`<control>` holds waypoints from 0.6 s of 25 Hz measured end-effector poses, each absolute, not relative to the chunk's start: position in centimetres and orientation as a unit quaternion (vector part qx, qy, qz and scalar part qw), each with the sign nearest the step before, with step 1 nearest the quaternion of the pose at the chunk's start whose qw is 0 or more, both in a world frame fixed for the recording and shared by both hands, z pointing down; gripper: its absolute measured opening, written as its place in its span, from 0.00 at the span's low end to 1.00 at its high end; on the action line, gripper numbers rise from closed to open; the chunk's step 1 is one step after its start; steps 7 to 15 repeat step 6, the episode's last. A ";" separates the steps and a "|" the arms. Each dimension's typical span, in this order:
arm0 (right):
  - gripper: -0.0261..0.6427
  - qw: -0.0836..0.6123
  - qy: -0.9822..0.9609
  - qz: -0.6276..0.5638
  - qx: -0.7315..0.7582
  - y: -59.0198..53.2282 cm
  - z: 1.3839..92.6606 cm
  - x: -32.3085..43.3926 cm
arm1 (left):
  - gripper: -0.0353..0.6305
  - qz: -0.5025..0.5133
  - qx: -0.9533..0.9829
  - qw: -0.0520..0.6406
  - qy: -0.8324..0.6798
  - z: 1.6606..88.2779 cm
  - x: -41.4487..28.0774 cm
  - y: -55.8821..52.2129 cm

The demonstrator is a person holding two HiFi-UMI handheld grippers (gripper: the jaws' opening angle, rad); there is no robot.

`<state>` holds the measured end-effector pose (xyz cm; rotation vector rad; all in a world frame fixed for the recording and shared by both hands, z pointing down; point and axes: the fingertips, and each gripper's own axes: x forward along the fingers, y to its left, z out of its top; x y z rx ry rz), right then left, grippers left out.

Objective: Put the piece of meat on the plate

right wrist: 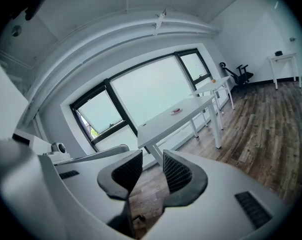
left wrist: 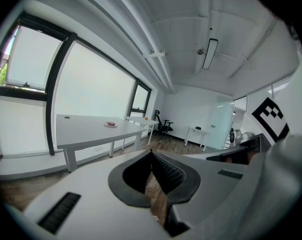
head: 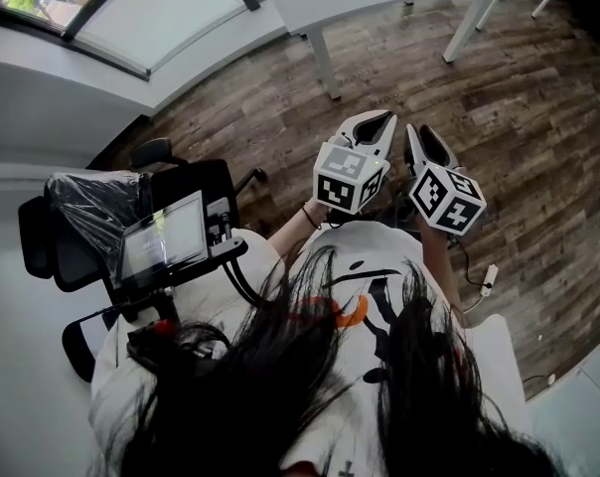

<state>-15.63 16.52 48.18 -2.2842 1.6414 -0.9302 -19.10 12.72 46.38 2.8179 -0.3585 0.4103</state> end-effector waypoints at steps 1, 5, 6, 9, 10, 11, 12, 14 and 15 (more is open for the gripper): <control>0.24 0.089 0.552 -0.312 -0.768 16.4 48.3 -15.8 | 0.06 0.141 0.973 0.136 -0.124 46.5 -19.3 12.6; 0.24 0.087 0.554 -0.312 -0.767 16.3 48.8 -15.7 | 0.06 0.141 0.972 0.137 -0.129 47.1 -19.2 12.4; 0.24 0.087 0.554 -0.313 -0.766 16.4 48.9 -15.6 | 0.06 0.141 0.972 0.137 -0.130 47.2 -19.1 12.4; 0.24 0.087 0.554 -0.313 -0.766 16.4 48.9 -15.6 | 0.06 0.141 0.972 0.137 -0.130 47.2 -19.1 12.4; 0.24 0.087 0.554 -0.313 -0.766 16.4 48.9 -15.6 | 0.06 0.141 0.972 0.137 -0.130 47.2 -19.1 12.4; 0.24 0.087 0.554 -0.313 -0.766 16.4 48.9 -15.6 | 0.06 0.141 0.972 0.137 -0.130 47.2 -19.1 12.4; 0.24 0.087 0.554 -0.313 -0.766 16.4 48.9 -15.6 | 0.06 0.141 0.972 0.137 -0.130 47.2 -19.1 12.4; 0.24 0.087 0.554 -0.313 -0.766 16.4 48.9 -15.6 | 0.06 0.141 0.972 0.137 -0.130 47.2 -19.1 12.4; 0.24 0.087 0.554 -0.313 -0.766 16.4 48.9 -15.6 | 0.06 0.141 0.972 0.137 -0.130 47.2 -19.1 12.4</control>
